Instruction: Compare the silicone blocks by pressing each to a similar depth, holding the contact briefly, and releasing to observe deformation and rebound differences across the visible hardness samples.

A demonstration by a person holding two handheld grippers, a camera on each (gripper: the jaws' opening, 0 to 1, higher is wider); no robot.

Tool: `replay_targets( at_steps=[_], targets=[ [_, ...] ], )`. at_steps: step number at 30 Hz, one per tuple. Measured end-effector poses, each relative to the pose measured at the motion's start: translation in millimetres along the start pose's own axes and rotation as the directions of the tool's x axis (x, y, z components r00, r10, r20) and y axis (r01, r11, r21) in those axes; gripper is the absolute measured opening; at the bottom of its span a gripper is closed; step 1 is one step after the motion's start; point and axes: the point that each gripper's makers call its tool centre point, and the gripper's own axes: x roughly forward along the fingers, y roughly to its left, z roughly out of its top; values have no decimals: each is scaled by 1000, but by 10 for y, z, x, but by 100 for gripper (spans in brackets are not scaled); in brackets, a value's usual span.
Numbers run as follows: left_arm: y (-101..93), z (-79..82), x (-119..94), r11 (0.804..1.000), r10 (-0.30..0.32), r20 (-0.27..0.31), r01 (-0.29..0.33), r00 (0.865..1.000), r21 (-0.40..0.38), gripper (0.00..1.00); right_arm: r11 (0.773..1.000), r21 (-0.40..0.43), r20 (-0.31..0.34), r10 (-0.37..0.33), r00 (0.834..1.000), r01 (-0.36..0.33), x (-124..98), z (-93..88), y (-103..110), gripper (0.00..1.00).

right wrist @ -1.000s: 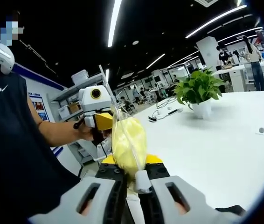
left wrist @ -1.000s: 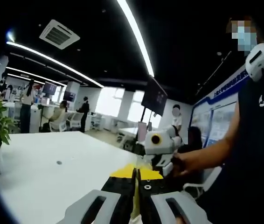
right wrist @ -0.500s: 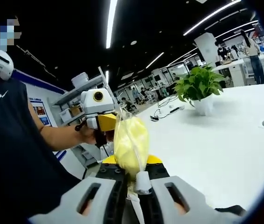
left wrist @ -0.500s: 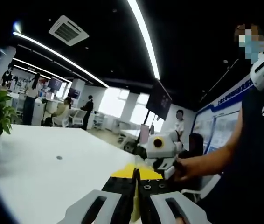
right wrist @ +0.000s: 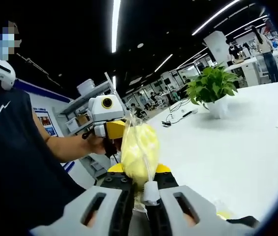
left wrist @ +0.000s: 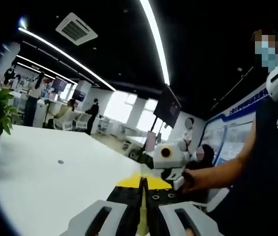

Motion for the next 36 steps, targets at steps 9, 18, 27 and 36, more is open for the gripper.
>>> replay_targets(
  at_steps=[9, 18, 27, 36],
  targets=[
    [26, 96, -22, 1000, 27, 9, -27, 1000, 13, 0, 1000, 9, 40, -28, 999, 28, 31, 90, -29, 5],
    [31, 208, -92, 999, 25, 3, -25, 1000, -23, 0, 997, -13, 106, -70, 992, 72, 111, 199, -32, 11],
    [63, 365, -137, 999, 31, 64, -28, 997, -46, 0, 982, -57, 124, -172, 977, 180, 39, 157, -236, 32],
    [171, 445, -242, 996, 65, 102, -58, 993, -70, 0, 924, -147, 148, -333, 931, 353, -187, 229, -505, 85]
  ],
)
